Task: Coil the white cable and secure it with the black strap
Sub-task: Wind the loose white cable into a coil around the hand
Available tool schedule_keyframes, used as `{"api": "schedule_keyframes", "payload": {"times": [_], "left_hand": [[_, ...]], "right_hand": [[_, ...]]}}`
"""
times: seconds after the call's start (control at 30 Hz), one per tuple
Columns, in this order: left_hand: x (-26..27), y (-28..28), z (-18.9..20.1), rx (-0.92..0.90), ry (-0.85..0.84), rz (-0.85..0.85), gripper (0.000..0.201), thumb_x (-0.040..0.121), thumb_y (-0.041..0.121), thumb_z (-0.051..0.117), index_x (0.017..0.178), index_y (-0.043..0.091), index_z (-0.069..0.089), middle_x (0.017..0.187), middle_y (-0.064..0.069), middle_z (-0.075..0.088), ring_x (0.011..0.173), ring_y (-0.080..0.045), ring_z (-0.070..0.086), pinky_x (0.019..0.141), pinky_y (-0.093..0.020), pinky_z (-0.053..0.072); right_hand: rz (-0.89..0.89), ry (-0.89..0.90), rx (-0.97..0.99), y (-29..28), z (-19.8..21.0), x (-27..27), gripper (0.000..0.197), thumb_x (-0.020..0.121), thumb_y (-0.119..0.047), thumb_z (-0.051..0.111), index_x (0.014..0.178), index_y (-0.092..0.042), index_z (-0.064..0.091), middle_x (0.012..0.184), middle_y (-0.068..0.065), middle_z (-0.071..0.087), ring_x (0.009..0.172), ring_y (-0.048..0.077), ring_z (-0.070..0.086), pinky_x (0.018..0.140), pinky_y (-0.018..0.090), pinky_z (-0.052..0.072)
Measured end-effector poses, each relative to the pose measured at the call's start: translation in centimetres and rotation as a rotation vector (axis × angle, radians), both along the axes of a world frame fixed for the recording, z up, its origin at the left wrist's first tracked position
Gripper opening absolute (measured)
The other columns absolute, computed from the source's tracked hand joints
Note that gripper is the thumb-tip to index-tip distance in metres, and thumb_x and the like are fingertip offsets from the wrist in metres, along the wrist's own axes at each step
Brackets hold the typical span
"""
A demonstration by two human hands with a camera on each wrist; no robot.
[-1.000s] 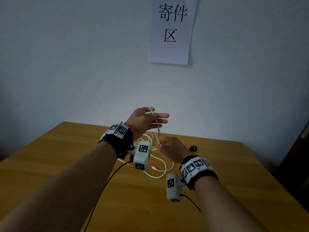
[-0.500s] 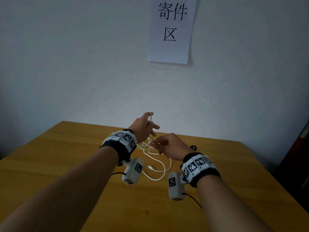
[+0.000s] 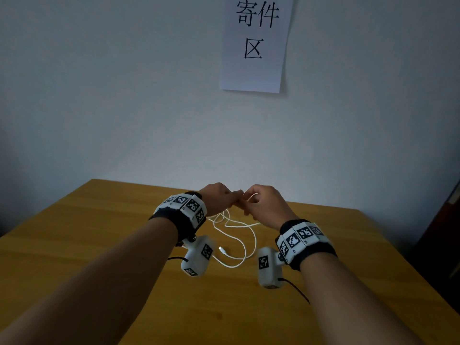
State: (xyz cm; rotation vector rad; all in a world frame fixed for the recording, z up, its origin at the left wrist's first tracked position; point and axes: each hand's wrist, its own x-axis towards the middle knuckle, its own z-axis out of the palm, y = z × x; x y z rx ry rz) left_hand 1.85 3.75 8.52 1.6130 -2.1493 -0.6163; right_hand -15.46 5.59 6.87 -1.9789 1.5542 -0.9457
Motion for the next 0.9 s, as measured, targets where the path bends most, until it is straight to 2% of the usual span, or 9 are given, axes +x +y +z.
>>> {"api": "schedule_keyframes", "payload": {"times": [0.13, 0.3, 0.47, 0.57, 0.63, 0.67, 0.73, 0.8, 0.9], "left_hand": [[0.5, -1.0, 0.6, 0.048, 0.129, 0.093, 0.047, 0.098, 0.044, 0.046, 0.064, 0.012, 0.054, 0.056, 0.000, 0.049, 0.050, -0.016, 0.044, 0.055, -0.026, 0.037], [1.1, -0.5, 1.1, 0.423, 0.888, 0.036, 0.042, 0.101, 0.035, 0.040, 0.062, 0.022, 0.033, 0.050, 0.006, 0.026, 0.040, -0.011, 0.022, 0.044, -0.024, 0.015], [0.4, -0.1, 1.8, 0.641, 1.282, -0.111, 0.037, 0.097, 0.032, 0.041, 0.063, 0.021, 0.035, 0.051, 0.006, 0.028, 0.041, -0.010, 0.022, 0.043, -0.023, 0.017], [-0.5, 0.4, 2.4, 0.641, 1.380, -0.211, 0.031, 0.096, 0.030, 0.043, 0.068, 0.018, 0.038, 0.062, -0.001, 0.054, 0.048, -0.015, 0.039, 0.052, -0.028, 0.031], [-1.0, 0.6, 2.7, 0.660, 1.436, -0.294, 0.030, 0.094, 0.027, 0.044, 0.070, 0.019, 0.030, 0.096, -0.014, 0.072, 0.066, -0.024, 0.056, 0.063, -0.032, 0.039], [-1.3, 0.5, 2.7, 0.675, 1.431, -0.346, 0.030, 0.094, 0.027, 0.043, 0.069, 0.018, 0.030, 0.116, -0.020, 0.069, 0.077, -0.028, 0.060, 0.069, -0.033, 0.042], [-1.5, 0.7, 2.8, 0.659, 1.340, -0.396, 0.038, 0.094, 0.030, 0.039, 0.071, 0.010, 0.063, 0.137, -0.024, 0.056, 0.097, -0.033, 0.057, 0.086, -0.036, 0.044], [-1.9, 1.0, 2.9, 0.557, 1.245, -0.328, 0.047, 0.093, 0.029, 0.037, 0.102, 0.001, 0.075, 0.134, -0.023, 0.060, 0.110, -0.032, 0.058, 0.100, -0.036, 0.045], [-2.4, 0.6, 2.7, 0.338, 1.243, -0.167, 0.057, 0.084, 0.021, 0.050, 0.128, -0.014, 0.044, 0.127, -0.020, 0.065, 0.103, -0.034, 0.071, 0.077, -0.032, 0.060]], "right_hand": [[0.027, -0.033, 0.045, -0.2, -0.3, -1.0, 0.028, 0.096, -0.046, 0.067, 0.097, -0.018, 0.074, 0.074, -0.003, 0.075, 0.060, 0.006, 0.065, 0.067, 0.026, 0.053], [-0.015, -0.143, 0.066, -0.3, -1.0, -2.1, 0.034, 0.106, -0.033, 0.054, 0.088, -0.013, 0.075, 0.067, 0.000, 0.065, 0.061, 0.015, 0.061, 0.074, 0.035, 0.053], [-0.017, -0.201, 0.062, -0.2, -1.6, -1.2, 0.043, 0.108, -0.039, 0.045, 0.085, -0.011, 0.068, 0.058, 0.005, 0.064, 0.058, 0.021, 0.067, 0.078, 0.046, 0.058], [0.036, -0.294, 0.092, 0.1, -1.6, -0.4, 0.049, 0.108, -0.042, 0.044, 0.087, -0.004, 0.067, 0.058, 0.012, 0.066, 0.057, 0.029, 0.070, 0.074, 0.050, 0.062], [0.066, -0.337, 0.141, 0.3, -1.4, 0.1, 0.053, 0.108, -0.044, 0.045, 0.094, 0.002, 0.067, 0.064, 0.019, 0.069, 0.060, 0.031, 0.071, 0.070, 0.047, 0.063], [0.082, -0.355, 0.170, 0.4, -1.3, 0.3, 0.051, 0.108, -0.041, 0.046, 0.099, 0.004, 0.067, 0.069, 0.022, 0.071, 0.061, 0.030, 0.072, 0.070, 0.045, 0.063], [0.119, -0.376, 0.223, 0.7, -1.0, 0.7, 0.040, 0.108, -0.031, 0.048, 0.109, 0.004, 0.067, 0.082, 0.026, 0.073, 0.064, 0.024, 0.073, 0.071, 0.045, 0.063], [0.142, -0.428, 0.278, 1.0, -0.7, 1.0, 0.032, 0.106, -0.021, 0.051, 0.115, 0.006, 0.066, 0.089, 0.026, 0.072, 0.065, 0.020, 0.073, 0.063, 0.035, 0.062], [0.140, -0.466, 0.373, 1.3, -0.6, 1.4, 0.021, 0.097, -0.001, 0.057, 0.110, 0.013, 0.065, 0.082, 0.020, 0.069, 0.063, 0.019, 0.071, 0.055, 0.025, 0.059]]}}
